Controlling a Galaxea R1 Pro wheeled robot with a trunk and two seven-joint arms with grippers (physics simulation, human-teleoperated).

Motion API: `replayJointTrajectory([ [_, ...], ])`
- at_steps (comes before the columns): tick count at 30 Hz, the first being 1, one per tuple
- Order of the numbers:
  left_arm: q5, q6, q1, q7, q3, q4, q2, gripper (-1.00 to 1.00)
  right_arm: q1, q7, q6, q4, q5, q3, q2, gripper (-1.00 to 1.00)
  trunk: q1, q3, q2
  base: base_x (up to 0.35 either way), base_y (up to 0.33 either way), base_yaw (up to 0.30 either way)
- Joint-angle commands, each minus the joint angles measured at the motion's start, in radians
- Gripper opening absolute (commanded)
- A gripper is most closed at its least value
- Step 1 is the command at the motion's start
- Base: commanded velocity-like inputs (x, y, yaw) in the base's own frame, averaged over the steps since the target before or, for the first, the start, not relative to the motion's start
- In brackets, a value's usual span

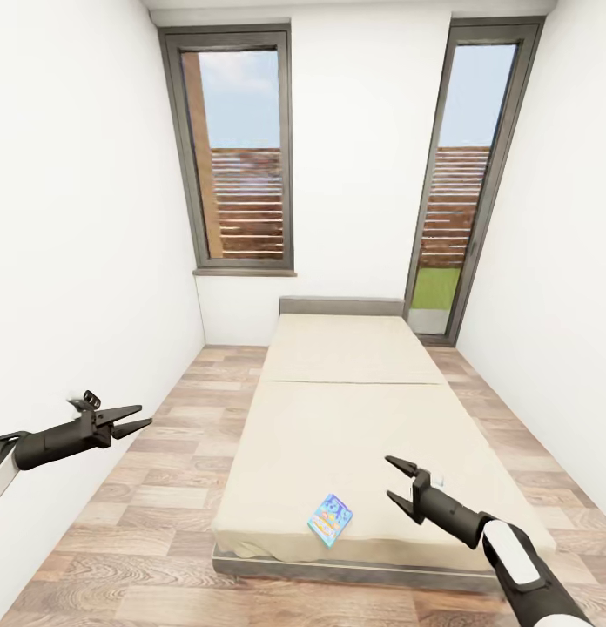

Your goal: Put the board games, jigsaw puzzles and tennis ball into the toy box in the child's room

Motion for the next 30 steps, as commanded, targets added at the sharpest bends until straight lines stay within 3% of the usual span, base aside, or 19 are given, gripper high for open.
replayJointTrajectory([
  [1,0.0,0.011,-0.001,-0.004,-0.001,0.0,0.0,1.0,0.0,0.003,0.006,0.0,0.002,-0.014,0.001,1.0,0.004,-0.005,-0.009,0.0,0.0,0.0],
  [5,0.0,0.014,-0.001,-0.004,-0.001,0.0,-0.001,1.0,0.002,0.005,0.006,0.0,0.002,-0.057,0.006,1.0,0.02,-0.017,-0.037,0.0,0.0,0.0],
  [9,0.0,0.014,-0.001,-0.004,-0.001,0.0,-0.001,1.0,0.004,0.006,0.006,-0.001,0.003,-0.069,0.006,1.0,0.035,-0.03,-0.065,0.0,0.0,0.0],
  [21,0.001,0.015,-0.001,-0.004,-0.001,0.0,-0.001,1.0,0.007,0.004,0.006,-0.002,0.003,-0.076,0.007,1.0,0.081,-0.068,-0.149,-0.007,0.0,0.0],
  [30,0.001,0.016,-0.001,-0.004,-0.001,0.0,-0.001,1.0,0.007,0.004,0.002,-0.002,0.009,-0.075,0.013,1.0,0.115,-0.096,-0.212,-0.137,0.022,0.0],
])
